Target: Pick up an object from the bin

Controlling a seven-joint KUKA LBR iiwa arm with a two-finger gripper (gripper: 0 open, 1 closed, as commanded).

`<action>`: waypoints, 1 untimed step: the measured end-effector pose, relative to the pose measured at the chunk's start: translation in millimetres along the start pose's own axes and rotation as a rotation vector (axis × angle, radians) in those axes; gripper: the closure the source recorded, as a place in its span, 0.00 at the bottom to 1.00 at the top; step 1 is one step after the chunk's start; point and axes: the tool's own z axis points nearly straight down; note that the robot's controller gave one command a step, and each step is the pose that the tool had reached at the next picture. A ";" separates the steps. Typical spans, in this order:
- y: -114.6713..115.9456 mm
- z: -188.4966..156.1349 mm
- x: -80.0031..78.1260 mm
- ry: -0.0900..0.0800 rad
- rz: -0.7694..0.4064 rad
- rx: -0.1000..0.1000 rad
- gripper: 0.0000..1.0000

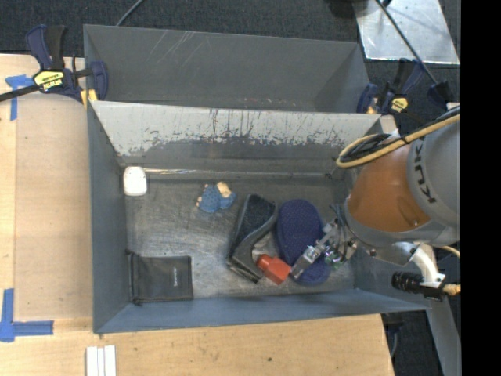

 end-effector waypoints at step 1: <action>0.1 -0.9 0.5 0.001 -0.002 0.000 1.00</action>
Offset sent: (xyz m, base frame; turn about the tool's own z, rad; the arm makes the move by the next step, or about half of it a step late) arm 0.0000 0.0000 0.0000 0.0000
